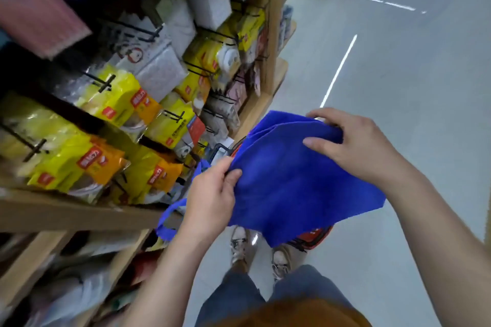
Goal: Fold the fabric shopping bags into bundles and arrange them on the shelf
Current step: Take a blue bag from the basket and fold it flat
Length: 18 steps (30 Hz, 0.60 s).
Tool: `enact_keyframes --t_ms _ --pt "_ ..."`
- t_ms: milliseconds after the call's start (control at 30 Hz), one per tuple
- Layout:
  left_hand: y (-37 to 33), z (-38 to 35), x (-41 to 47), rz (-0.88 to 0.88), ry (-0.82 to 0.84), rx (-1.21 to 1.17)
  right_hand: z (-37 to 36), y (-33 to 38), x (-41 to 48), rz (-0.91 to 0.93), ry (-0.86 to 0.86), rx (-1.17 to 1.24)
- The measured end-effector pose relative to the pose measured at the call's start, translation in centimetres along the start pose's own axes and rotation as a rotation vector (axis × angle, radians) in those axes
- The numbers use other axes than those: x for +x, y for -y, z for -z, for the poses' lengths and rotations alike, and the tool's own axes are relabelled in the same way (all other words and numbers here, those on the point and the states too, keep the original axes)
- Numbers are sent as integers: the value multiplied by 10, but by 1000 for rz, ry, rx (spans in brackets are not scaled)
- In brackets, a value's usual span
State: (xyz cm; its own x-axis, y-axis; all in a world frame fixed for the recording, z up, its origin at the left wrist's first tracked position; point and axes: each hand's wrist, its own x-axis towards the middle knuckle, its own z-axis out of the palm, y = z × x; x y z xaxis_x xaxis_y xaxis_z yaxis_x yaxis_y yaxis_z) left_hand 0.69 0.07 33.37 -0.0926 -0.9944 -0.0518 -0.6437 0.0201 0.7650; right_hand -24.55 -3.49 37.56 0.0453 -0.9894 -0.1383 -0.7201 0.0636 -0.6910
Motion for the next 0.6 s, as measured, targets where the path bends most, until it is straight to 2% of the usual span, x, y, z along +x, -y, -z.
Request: enact_keyframes --t_ms 133,233,267,400,467,600 --pt "-1 50 -49 123 -226 -15 -18 39 15 189 154 -7" --pt "9 89 -95 240 -436 62 -52 78 16 421 185 -118" --pt "15 102 -114 281 -504 145 -66 94 11 496 199 -141" --pt "41 145 -197 431 -710 718 -121 161 -17 690 332 -125" --pt "47 160 -245 498 -745 827 -150 196 -40 769 421 -173" --pt "55 192 -339 717 -784 816 -206 261 -98 961 558 -315"
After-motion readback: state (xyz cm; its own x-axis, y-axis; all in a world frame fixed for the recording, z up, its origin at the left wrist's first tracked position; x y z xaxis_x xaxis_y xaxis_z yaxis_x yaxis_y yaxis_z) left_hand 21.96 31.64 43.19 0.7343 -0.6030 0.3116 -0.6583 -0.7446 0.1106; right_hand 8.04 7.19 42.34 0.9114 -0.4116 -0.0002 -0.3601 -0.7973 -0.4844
